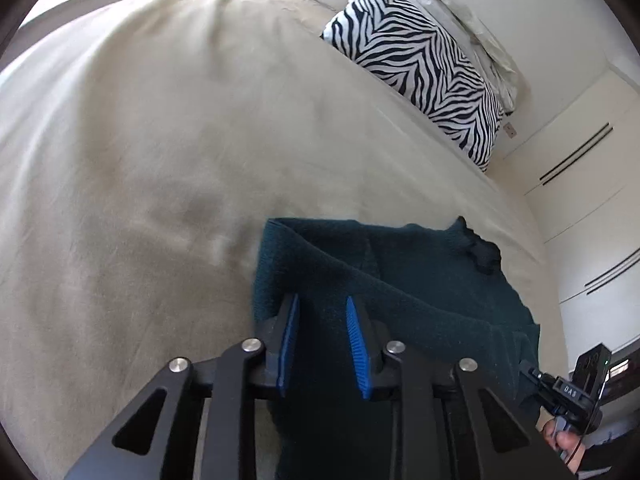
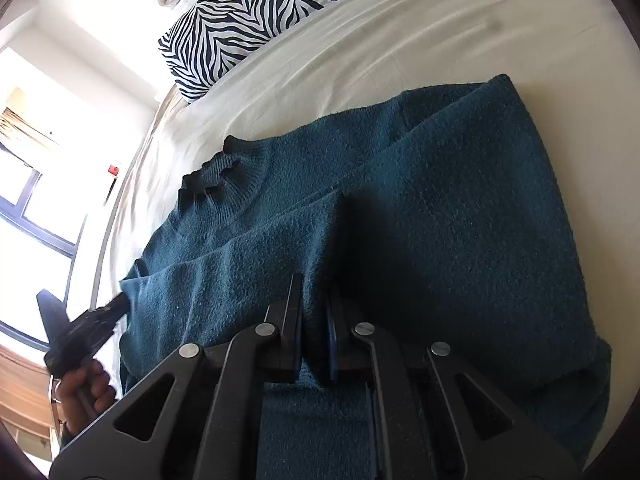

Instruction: Fold small clothes

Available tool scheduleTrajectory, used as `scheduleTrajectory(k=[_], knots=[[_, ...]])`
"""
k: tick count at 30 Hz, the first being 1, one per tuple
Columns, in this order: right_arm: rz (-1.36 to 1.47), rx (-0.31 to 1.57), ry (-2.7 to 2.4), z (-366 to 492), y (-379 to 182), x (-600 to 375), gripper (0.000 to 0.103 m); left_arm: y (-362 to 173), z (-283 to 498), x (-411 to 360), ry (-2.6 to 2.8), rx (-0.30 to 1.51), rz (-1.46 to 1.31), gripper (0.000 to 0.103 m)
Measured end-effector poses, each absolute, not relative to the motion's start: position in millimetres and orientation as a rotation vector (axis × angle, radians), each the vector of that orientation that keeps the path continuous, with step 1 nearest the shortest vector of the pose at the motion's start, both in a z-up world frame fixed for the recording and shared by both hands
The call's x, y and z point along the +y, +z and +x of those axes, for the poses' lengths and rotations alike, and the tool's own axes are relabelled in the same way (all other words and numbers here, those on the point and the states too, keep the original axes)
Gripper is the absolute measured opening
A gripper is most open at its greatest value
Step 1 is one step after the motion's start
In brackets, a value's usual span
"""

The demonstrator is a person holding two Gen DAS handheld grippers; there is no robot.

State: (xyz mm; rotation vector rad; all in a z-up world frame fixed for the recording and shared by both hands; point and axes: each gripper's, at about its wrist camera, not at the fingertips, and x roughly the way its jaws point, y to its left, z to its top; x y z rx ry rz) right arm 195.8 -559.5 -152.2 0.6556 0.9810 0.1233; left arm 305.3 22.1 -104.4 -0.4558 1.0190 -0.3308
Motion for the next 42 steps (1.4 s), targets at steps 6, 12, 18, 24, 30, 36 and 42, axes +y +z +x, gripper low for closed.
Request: scheduleTrajectory(k=[6, 12, 18, 24, 30, 36, 42], knots=[[0.703, 0.952, 0.124, 177.7, -149.1, -573.3, 0.015, -96.7, 286.3, 30.9, -0.357, 1.006, -0.443, 0.017], [0.751, 0.851, 0.118, 151.6, -136.2, -580.0, 0.052, -92.4, 241.9, 26.6, -0.365, 0.978, -0.391, 0.029], [0.633, 0.913, 0.065, 142.7, -137.0, -571.5, 0.058, -89.5, 194.1, 20.7, -0.352, 0.994, -0.235, 0.033], [0.598, 0.838, 0.038, 73.3, -101.8, -577.0, 0.059, -60.8, 110.0, 51.6, -0.328, 0.933, -0.244, 0.063], [0.598, 0.823, 0.057, -21.1, -84.7, -583.7, 0.059, -68.5, 30.1, 70.7, -0.380, 1.031, -0.274, 0.067], [0.532, 0.906, 0.027, -111.4, -92.2, -588.3, 0.059, -87.8, -28.9, 75.9, -0.413, 1.151, -0.330, 0.067], [0.591, 0.934, -0.038, -177.7, -102.1, -614.4, 0.059, -91.5, -50.8, 66.6, -0.417, 1.197, -0.289, 0.066]])
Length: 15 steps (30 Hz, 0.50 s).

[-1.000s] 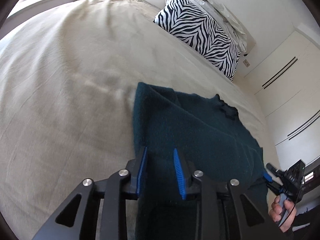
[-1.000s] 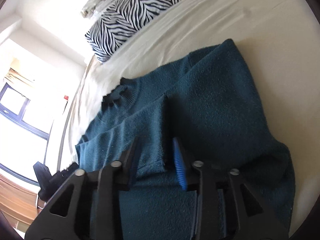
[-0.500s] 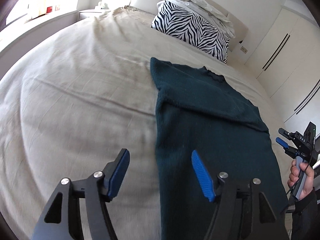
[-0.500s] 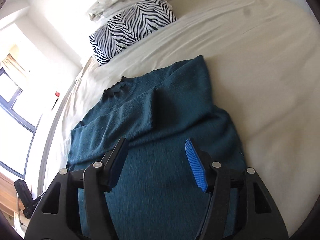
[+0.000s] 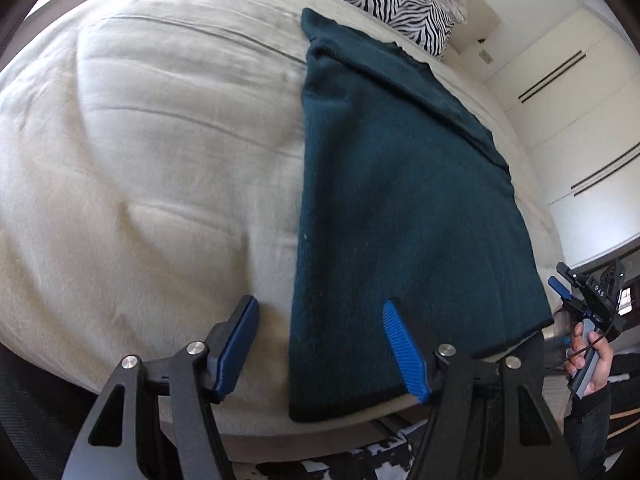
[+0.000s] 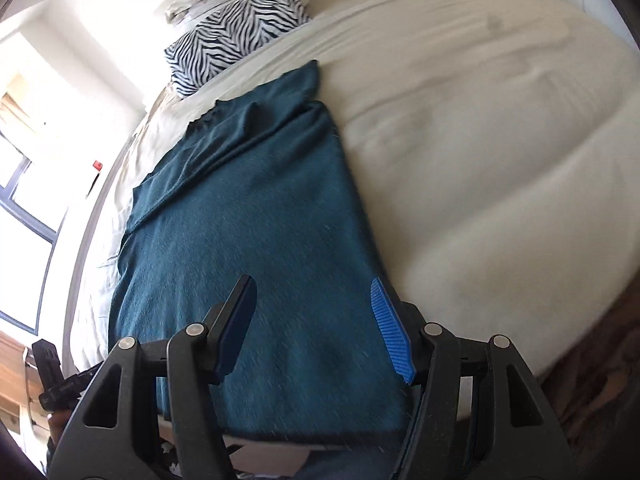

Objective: Fold small clothes
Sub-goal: 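Grasp the sweater hem with both grippers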

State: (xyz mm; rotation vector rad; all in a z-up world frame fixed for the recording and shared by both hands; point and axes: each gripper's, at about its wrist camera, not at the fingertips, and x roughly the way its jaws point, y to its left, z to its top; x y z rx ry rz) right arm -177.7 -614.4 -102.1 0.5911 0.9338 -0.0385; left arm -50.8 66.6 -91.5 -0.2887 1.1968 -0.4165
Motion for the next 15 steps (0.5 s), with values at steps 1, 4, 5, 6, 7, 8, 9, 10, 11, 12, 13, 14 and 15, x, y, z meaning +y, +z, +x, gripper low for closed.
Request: scheduleTrajectory(k=[1, 4, 5, 6, 7, 8, 9, 10, 11, 12, 13, 14, 15], knots=[[0.591, 0.942, -0.044, -179.9, -104.1, -617.0, 0.059, -92.7, -52.1, 63.7, -0.416, 1.206, -0.271, 0.065], [0.574, 0.983, -0.053, -193.5, -109.4, -620.7, 0.059, -93.2, -53.8, 58.6, -0.428, 1.229, -0.257, 0.064], [0.570, 0.998, -0.056, -198.6, -111.0, -621.8, 0.059, -93.8, -53.9, 56.5, -0.434, 1.237, -0.248, 0.064], [0.569, 1.012, -0.058, -200.6, -112.7, -622.7, 0.059, -94.9, -54.5, 54.2, -0.440, 1.245, -0.237, 0.064], [0.570, 1.024, -0.059, -202.3, -114.5, -623.9, 0.059, -96.0, -55.4, 52.5, -0.445, 1.249, -0.231, 0.064], [0.580, 1.032, -0.058, -206.0, -116.8, -626.2, 0.059, -96.8, -57.1, 51.4, -0.449, 1.251, -0.225, 0.063], [0.593, 1.042, -0.055, -208.5, -119.5, -628.3, 0.059, -97.3, -58.2, 50.5, -0.450, 1.253, -0.218, 0.061], [0.603, 1.050, -0.055, -209.1, -121.6, -629.7, 0.059, -97.7, -59.0, 49.6, -0.450, 1.255, -0.211, 0.057], [0.612, 1.057, -0.053, -210.3, -123.0, -631.4, 0.058, -98.0, -59.1, 48.8, -0.452, 1.258, -0.206, 0.052], [0.622, 1.065, -0.048, -211.0, -124.6, -632.6, 0.058, -98.2, -59.1, 47.3, -0.452, 1.263, -0.205, 0.049], [0.633, 1.080, -0.037, -210.6, -126.7, -632.3, 0.059, -98.9, -59.1, 46.8, -0.453, 1.269, -0.205, 0.044], [0.636, 1.092, -0.030, -210.7, -127.8, -631.9, 0.059, -99.7, -58.6, 47.3, -0.454, 1.273, -0.206, 0.041], [0.631, 1.105, -0.024, -211.1, -128.8, -630.8, 0.058, -100.4, -58.1, 48.1, -0.454, 1.277, -0.208, 0.040]])
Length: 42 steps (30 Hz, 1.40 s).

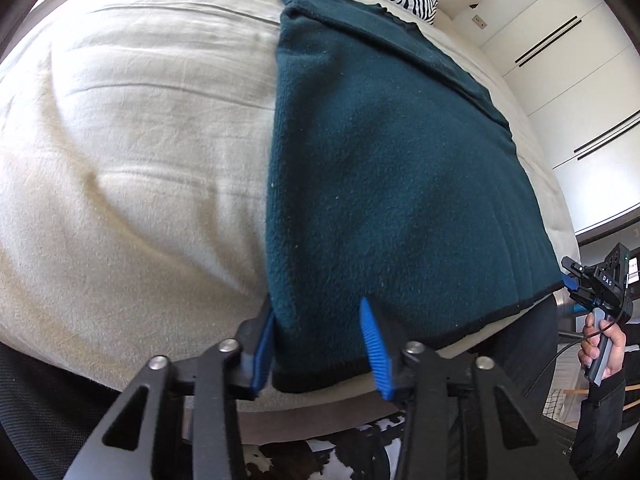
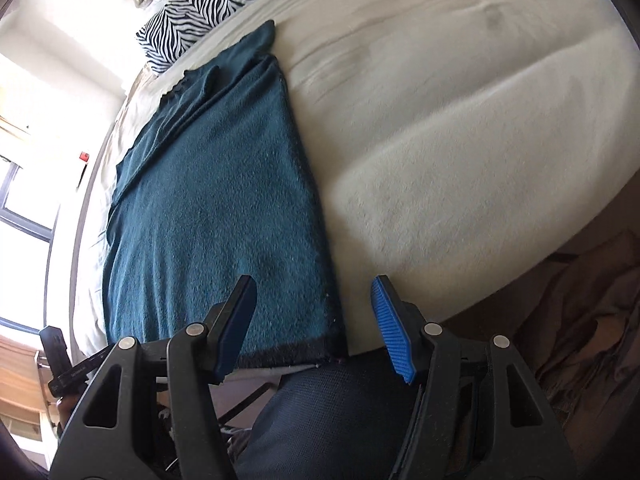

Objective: Fold small clothes
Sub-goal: 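Grasp the sweater hem with both grippers, then lift the hem and fold it toward the collar with both grippers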

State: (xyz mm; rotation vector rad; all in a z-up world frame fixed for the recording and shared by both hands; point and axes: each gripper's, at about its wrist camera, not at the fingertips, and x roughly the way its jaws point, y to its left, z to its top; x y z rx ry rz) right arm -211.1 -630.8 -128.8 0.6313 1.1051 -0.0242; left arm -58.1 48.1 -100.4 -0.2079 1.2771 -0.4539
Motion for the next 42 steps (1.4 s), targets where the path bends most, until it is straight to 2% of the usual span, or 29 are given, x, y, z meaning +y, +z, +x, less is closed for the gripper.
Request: scheduleTrajectory(k=[3, 4, 8, 11, 13, 15, 21, 27, 37, 42], knots=[[0.624, 1.117, -0.007, -206.3, -129.0, -631.3, 0.058, -101.5, -56.4, 52.5, -0.453, 1.283, -0.209, 0.031], [0.632, 1.120, 0.001, -204.3, -129.8, -631.5, 0.055, -101.7, -56.3, 53.7, -0.453, 1.286, -0.209, 0.026], [0.641, 1.153, 0.015, -201.9, -134.0, -629.9, 0.034, -102.4, -58.6, 56.5, -0.472, 1.303, -0.201, 0.013], [0.639, 1.153, 0.025, -202.9, -133.3, -629.5, 0.025, -102.6, -60.6, 57.3, -0.483, 1.306, -0.198, 0.009], [0.641, 1.152, 0.039, -204.1, -132.8, -627.6, 0.013, -101.6, -61.8, 56.5, -0.491, 1.303, -0.200, 0.008], [0.638, 1.147, 0.047, -204.9, -130.9, -626.1, 0.008, -98.6, -63.3, 57.3, -0.502, 1.297, -0.209, 0.007], [0.709, 1.037, 0.100, -203.9, -110.4, -629.9, 0.007, -77.4, -56.1, 69.5, -0.599, 1.252, -0.397, 0.006], [0.788, 0.900, 0.169, -181.9, -79.3, -629.8, 0.007, -41.6, -25.9, 88.7, -0.683, 1.110, -0.638, 0.006], [0.805, 0.769, 0.190, -100.3, -35.2, -627.2, 0.007, -14.4, 42.8, 99.9, -0.685, 0.961, -0.845, 0.006], [0.809, 0.747, 0.167, -55.9, -28.2, -633.6, 0.007, -17.7, 83.6, 101.2, -0.662, 0.936, -0.937, 0.006]])
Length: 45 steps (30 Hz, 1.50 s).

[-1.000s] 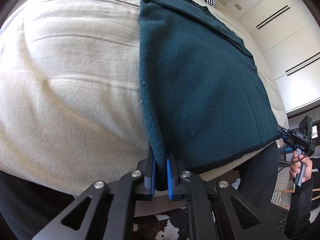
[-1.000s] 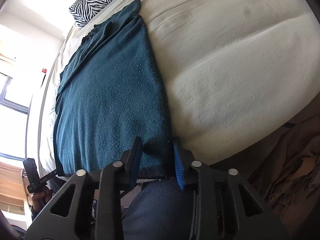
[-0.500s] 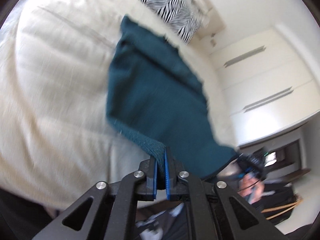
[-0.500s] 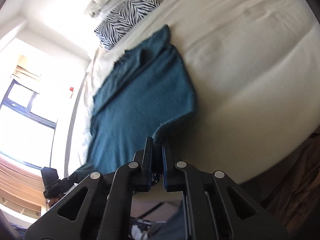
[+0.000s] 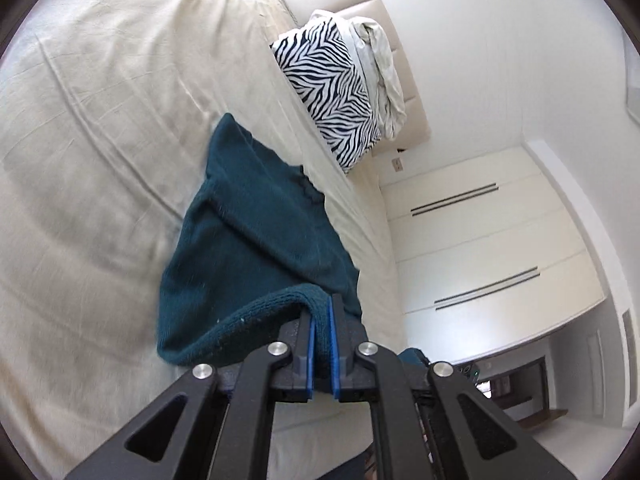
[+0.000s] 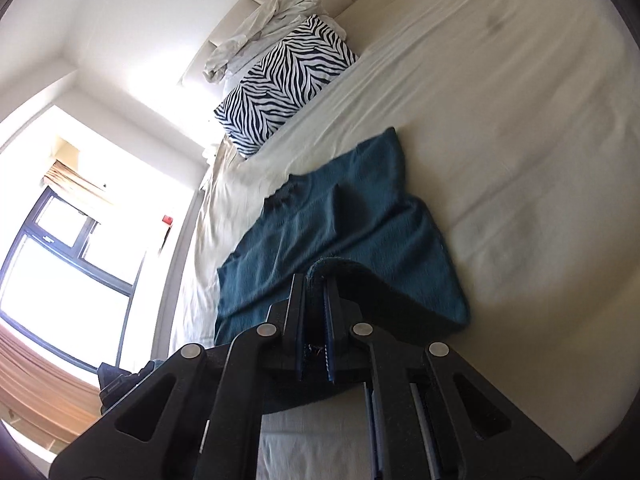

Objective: Fold small clothes
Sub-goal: 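Lift the hem and fold it toward the collar with both grippers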

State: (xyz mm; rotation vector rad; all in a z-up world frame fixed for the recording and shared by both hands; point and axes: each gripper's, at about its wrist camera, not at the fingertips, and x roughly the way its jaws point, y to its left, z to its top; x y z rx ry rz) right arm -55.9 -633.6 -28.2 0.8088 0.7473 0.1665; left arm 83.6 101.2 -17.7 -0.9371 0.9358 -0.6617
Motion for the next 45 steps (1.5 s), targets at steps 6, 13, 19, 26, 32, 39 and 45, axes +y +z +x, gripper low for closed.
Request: scheduleTrajectory(k=[6, 13, 19, 26, 32, 39, 45], knots=[[0.783, 0.740, 0.130, 4.9, -26.2, -638.6, 0.007, -16.2, 129.9, 90.8, -0.642, 0.922, -0.953, 0.006], [0.777, 0.744, 0.081, 72.8, -39.6, -643.7, 0.007, -17.2, 189.9, 75.6, -0.619, 0.915, -0.936, 0.006], [0.795, 0.755, 0.036, 128.4, -60.5, -650.1, 0.007, -29.6, 245.2, 70.8, -0.568, 0.929, -0.940, 0.006], [0.814, 0.802, -0.040, 188.7, -96.6, -657.0, 0.009, -63.8, 298.2, 59.5, -0.494, 0.984, -0.917, 0.007], [0.827, 0.835, -0.078, 220.1, -132.5, -661.9, 0.018, -88.5, 313.0, 54.9, -0.467, 1.021, -0.914, 0.045], [0.762, 0.764, -0.120, 210.0, -122.8, -656.6, 0.053, -85.3, 300.6, 71.3, -0.442, 0.984, -0.941, 0.075], [0.626, 0.773, -0.132, 178.6, -101.3, -642.7, 0.053, -75.3, 258.9, 73.0, -0.430, 0.976, -0.789, 0.075]])
